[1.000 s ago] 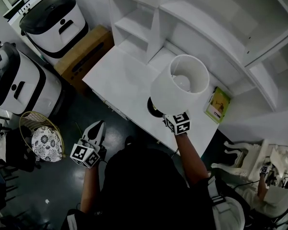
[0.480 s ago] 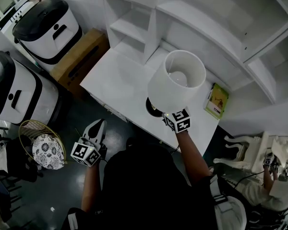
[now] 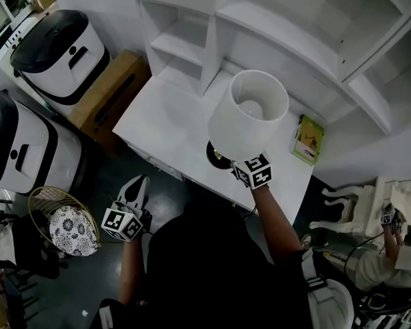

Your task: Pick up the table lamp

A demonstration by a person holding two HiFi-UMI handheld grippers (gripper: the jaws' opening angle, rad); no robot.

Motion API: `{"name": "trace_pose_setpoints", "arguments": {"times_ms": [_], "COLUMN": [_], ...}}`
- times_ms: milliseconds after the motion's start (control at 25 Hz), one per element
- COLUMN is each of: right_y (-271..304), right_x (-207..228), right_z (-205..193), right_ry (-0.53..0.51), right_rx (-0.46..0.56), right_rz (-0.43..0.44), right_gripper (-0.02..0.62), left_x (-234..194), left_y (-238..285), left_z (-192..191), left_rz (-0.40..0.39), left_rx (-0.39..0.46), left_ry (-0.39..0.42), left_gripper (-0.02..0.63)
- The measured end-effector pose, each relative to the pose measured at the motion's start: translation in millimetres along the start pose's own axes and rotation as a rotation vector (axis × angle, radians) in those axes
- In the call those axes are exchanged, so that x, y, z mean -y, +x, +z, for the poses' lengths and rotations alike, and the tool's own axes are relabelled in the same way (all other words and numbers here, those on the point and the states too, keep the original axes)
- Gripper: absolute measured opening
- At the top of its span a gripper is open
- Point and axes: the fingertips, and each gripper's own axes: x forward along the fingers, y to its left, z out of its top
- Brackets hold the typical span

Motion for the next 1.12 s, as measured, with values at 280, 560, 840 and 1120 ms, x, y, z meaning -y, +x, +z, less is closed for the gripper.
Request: {"name": "trace_pose_setpoints", "arguments": {"times_ms": [280,560,840,1120], "right_y": [-1.6,-0.9,-1.3,-2.0], "right_x": [4.2,3.3,1.7,0.8], "right_z": [2.3,-1.5,3.4,0.4], "right_ry": [0.013,0.026,0.029,0.038], "right_rx": [-0.001,-0.014,0.0,-0.01], "right_rz": [-0.028,-0.046,-0.062,-0.068], "right_gripper": [0.118,0.117,0.117,0.117], "left_x": [-9.1,-11.5,-13.1,-14.9], "left_y": [4.8,10.8,11.9,12.7], "left_z": [2.1,2.7,2.9,5.3], "left_rz": [-0.028,-0.062,-0.083,-0.09], "left_rx": [-0.002,-0.014,-0.022,-0.022], "left_ry": [0.004,0.008,0.01,0.012], "left_gripper": [0.011,0.011,0.011,0.011]}}
